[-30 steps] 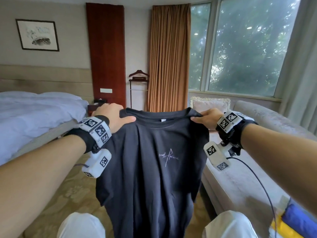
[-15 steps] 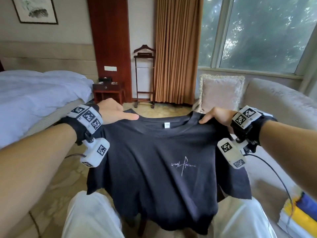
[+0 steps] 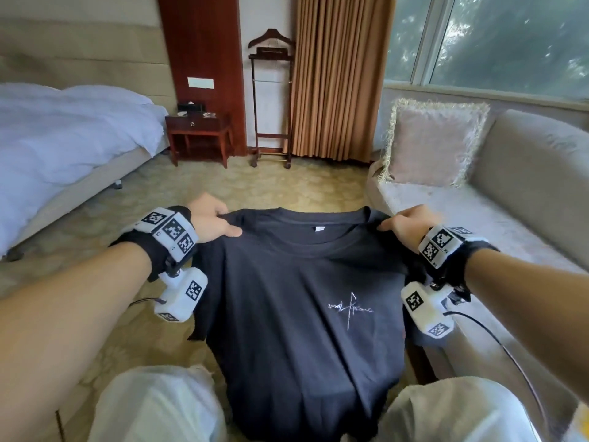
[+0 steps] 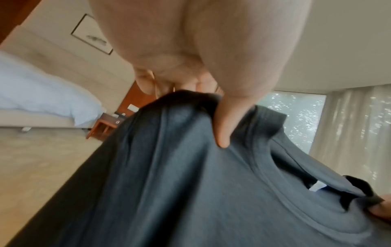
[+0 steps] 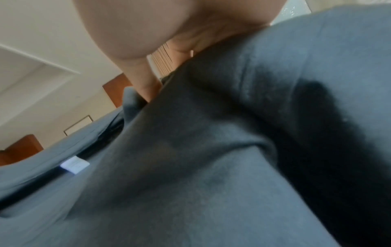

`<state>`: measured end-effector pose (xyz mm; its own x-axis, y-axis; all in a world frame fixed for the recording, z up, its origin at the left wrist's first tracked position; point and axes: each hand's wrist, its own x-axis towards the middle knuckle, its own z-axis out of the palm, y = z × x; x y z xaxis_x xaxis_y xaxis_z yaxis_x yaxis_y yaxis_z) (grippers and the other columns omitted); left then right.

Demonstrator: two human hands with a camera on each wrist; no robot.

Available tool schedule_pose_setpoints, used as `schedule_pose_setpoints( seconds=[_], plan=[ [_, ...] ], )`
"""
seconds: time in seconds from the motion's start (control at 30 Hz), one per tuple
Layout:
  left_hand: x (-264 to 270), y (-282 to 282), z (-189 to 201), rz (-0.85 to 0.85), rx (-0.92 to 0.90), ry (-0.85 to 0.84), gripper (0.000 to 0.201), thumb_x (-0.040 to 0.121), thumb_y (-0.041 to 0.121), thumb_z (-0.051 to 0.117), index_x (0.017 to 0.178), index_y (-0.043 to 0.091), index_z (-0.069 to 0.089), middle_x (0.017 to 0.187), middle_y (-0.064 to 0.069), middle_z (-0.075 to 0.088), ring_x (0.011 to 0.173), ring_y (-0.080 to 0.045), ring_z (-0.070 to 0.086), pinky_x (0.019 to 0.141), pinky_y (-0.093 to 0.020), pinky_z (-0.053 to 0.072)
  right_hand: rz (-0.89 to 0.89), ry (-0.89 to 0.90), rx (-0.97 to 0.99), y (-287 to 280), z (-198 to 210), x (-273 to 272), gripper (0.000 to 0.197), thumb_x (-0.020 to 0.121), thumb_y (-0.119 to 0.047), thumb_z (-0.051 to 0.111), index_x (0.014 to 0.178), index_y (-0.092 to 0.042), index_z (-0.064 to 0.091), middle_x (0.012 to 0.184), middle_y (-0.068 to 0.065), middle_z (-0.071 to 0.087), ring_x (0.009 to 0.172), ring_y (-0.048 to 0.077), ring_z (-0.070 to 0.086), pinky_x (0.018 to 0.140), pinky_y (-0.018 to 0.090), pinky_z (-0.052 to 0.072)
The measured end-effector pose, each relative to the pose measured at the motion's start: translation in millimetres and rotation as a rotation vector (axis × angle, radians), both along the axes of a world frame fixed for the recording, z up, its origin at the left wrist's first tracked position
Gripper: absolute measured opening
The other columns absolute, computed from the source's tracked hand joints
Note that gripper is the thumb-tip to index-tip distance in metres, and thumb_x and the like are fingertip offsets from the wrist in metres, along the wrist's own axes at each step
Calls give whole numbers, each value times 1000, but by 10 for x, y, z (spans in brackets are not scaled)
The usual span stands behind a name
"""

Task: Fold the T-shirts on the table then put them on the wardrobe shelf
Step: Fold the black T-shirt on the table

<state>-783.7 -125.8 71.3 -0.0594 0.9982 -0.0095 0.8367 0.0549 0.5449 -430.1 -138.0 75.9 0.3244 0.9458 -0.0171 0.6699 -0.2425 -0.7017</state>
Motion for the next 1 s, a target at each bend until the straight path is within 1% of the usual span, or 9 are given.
schedule_pose_setpoints(
  seconds=[0.1,0.2,0.37,0.43,0.53,0.7,0.77,0.87,1.0],
  plan=[
    [14,335,-346,135,53,-58,43,78,34,80,59,10,49,62,-6,51,66,-27,54,56,-29,34,6,-114,-72,322,-257,-28,26,73,-43,72,69,-17,67,73,5,65,72,26,62,60,27,47],
    [32,655,-702,218,37,-46,45,77,42,80,65,9,53,66,-9,55,66,-26,53,57,-30,38,-2,-226,-124,710,-570,-74,34,75,-53,68,82,-19,69,80,7,64,74,29,61,65,27,47],
    [17,1253,-1191,268,-80,128,60,66,69,75,73,11,61,84,-10,62,77,-25,55,60,-29,39,-18,-258,-240,1347,-1108,-68,42,80,-52,68,95,-13,69,86,11,61,72,29,54,66,28,43],
    [6,1468,-1309,244,-152,269,67,60,81,68,68,15,61,72,-6,63,66,-24,58,52,-26,40,-17,-294,-275,1572,-1304,-64,46,77,-56,70,96,-14,68,88,12,61,73,29,53,67,28,43],
    [-25,1845,-1484,227,-226,435,79,47,93,61,67,16,61,64,-4,62,60,-25,62,57,-29,52,13,-330,-312,1918,-1558,-93,45,73,-58,72,90,-17,69,84,10,62,76,30,57,70,29,48],
    [-43,2375,-1828,208,-286,426,77,55,78,74,84,8,59,93,-9,66,79,-27,59,68,-34,50,55,-368,-362,2384,-1914,-104,44,74,-59,71,96,-20,70,87,7,64,70,23,58,65,26,47],
    [-25,2469,-1986,222,-285,430,73,62,76,72,96,12,60,105,-10,65,100,-32,58,90,-42,46,68,-385,-396,2495,-1998,-122,45,77,-58,69,100,-19,68,89,6,64,69,22,56,65,25,44],
    [78,2423,-2101,245,-282,566,82,74,73,62,128,13,47,134,-13,49,126,-34,42,104,-48,28,56,-397,-421,2550,-2034,-152,55,70,-67,64,102,-22,64,101,7,65,93,29,60,84,35,51],
    [325,2176,-1986,251,-161,508,74,79,64,63,131,14,45,135,-13,42,127,-32,38,104,-47,29,9,-389,-401,2403,-1840,-40,84,56,-71,61,121,-19,53,121,8,58,112,33,54,96,44,45]
  ],
)
